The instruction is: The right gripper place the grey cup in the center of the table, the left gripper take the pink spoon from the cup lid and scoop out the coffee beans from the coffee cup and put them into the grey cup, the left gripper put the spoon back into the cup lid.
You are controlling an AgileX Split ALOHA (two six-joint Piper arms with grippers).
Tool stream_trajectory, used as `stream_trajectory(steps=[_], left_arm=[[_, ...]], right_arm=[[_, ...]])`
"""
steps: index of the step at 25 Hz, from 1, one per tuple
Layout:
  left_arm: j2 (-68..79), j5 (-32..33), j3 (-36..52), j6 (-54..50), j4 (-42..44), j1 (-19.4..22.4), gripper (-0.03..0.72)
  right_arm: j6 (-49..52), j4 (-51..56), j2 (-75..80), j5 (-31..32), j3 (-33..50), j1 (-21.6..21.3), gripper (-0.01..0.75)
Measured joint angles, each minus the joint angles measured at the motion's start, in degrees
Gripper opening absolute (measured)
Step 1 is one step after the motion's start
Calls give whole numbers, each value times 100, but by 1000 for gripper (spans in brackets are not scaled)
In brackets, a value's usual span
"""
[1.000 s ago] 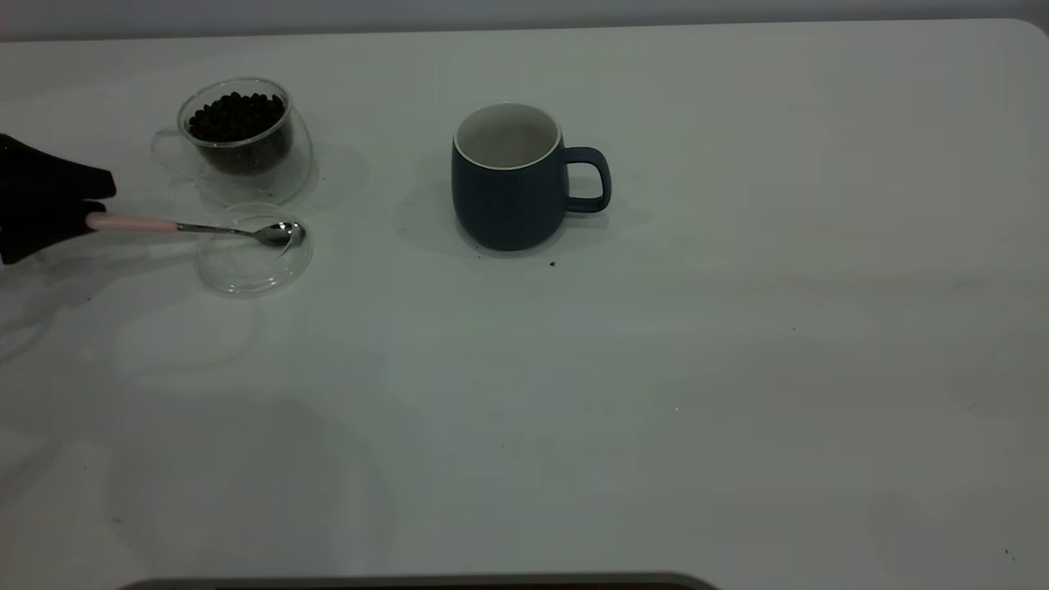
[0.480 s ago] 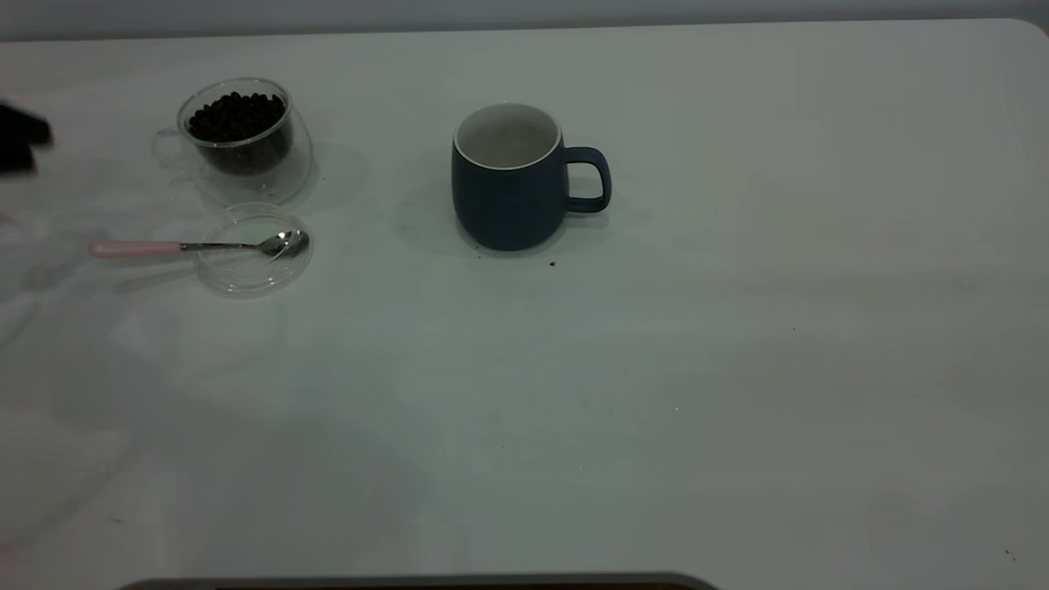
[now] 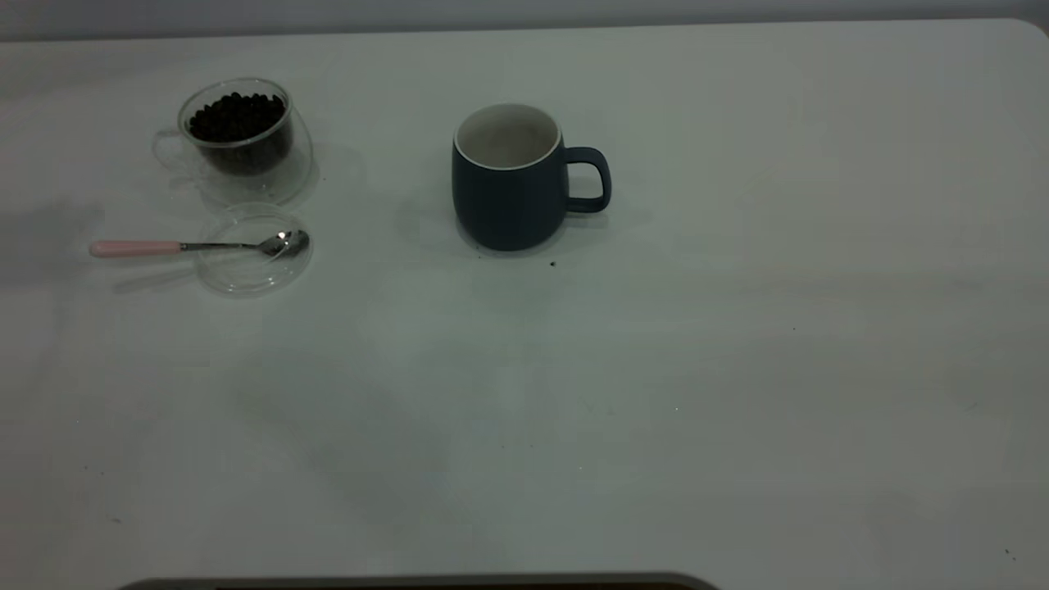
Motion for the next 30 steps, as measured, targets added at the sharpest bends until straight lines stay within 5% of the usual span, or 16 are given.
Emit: stream_trajectory(steps=[6, 11, 25, 30], left_arm=[[-1852, 668, 9, -3415, 3578, -1469, 380], [-2616, 2199, 88, -6064, 5460, -2120, 380], [-5563, 2484, 3573, -6365, 6421, -2475, 380], [-7154, 2262, 3879, -6192, 6375, -2475, 380]], right_arm=[[0, 0, 0, 0, 0, 0, 506], [0, 0, 0, 0, 0, 0, 506], [0, 0, 0, 0, 0, 0, 506], [0, 0, 0, 0, 0, 0, 506]])
